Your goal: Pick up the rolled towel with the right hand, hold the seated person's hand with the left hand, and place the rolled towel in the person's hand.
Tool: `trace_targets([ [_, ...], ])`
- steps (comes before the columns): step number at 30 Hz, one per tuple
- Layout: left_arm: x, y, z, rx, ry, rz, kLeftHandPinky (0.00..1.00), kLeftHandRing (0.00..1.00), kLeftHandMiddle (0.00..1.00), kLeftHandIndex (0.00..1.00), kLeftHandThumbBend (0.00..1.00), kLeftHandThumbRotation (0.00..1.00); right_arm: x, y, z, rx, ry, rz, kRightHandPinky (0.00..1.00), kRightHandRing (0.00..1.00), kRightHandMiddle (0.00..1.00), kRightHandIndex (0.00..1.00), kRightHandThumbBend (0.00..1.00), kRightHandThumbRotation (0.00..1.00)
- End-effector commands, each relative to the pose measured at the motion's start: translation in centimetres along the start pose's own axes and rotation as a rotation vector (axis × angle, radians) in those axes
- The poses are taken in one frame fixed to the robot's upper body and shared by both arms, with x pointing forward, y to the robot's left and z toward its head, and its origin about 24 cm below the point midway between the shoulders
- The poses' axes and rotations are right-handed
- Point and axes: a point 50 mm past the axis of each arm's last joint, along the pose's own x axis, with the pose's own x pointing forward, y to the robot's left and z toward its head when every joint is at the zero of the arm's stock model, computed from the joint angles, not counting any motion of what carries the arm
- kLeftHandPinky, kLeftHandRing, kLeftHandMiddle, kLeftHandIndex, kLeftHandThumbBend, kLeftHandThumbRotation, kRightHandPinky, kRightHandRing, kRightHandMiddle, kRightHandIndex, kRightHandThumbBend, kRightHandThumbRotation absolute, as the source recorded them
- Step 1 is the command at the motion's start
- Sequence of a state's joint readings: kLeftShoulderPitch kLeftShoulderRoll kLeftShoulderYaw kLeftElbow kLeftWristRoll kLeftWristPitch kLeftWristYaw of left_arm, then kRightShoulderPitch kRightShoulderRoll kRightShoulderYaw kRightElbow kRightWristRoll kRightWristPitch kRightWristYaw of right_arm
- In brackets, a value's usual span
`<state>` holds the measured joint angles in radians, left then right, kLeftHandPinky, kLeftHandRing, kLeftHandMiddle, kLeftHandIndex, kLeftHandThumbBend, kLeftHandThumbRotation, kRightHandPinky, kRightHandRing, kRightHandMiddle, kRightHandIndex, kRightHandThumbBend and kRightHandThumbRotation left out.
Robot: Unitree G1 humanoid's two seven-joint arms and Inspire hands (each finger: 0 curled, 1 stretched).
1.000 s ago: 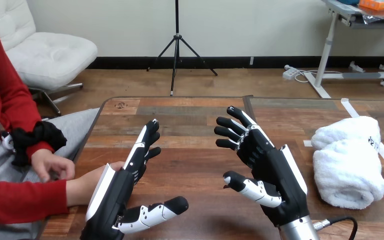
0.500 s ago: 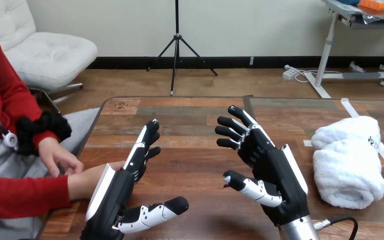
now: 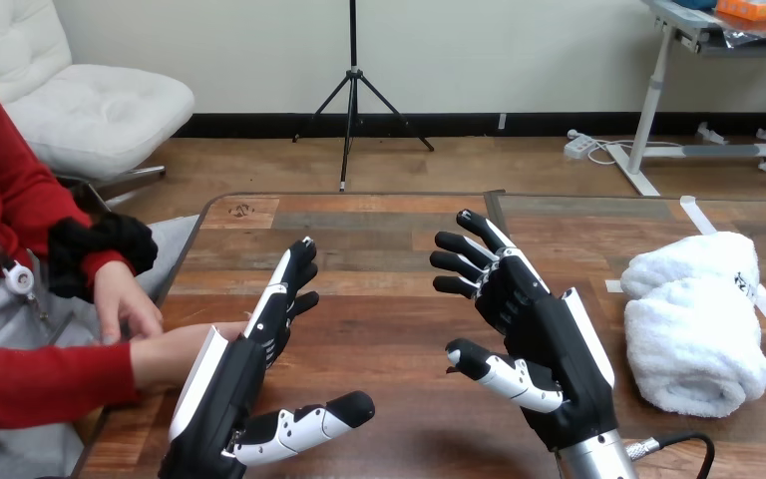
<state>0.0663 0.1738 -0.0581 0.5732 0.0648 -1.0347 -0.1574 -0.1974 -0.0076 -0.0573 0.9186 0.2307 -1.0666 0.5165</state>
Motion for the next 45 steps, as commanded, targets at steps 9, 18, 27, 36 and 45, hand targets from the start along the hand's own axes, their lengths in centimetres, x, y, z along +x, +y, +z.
trace_targets([
  [9,2.2,0.9,1.0,0.02,-0.095,0.013,0.9,0.97,1.0,0.99,1.0,0.6,1.9,-0.6,1.6,-0.058,-0.109,-0.01,0.77,0.82,0.85,0.91,1.0,0.48],
  [18,2.3,1.0,1.0,0.024,-0.096,0.009,0.9,0.97,1.0,0.99,1.0,0.6,2.3,-0.8,2.0,-0.06,-0.133,-0.028,0.74,0.81,0.84,0.9,1.0,0.46],
  [27,2.3,1.0,1.0,0.022,-0.098,0.006,0.9,0.97,1.0,0.99,1.0,0.59,2.7,-1.1,2.5,-0.068,-0.16,-0.051,0.69,0.79,0.82,0.88,1.0,0.46],
  [36,2.4,0.9,1.0,0.024,-0.103,0.006,0.9,0.96,0.99,0.99,1.0,0.59,3.0,-1.5,3.0,-0.082,-0.181,-0.059,0.66,0.77,0.81,0.86,1.0,0.46],
  [45,2.4,0.9,1.0,0.012,-0.102,0.01,0.9,0.96,0.99,0.99,1.0,0.59,3.2,-2.1,3.4,-0.087,-0.195,-0.077,0.64,0.76,0.8,0.84,1.0,0.47],
])
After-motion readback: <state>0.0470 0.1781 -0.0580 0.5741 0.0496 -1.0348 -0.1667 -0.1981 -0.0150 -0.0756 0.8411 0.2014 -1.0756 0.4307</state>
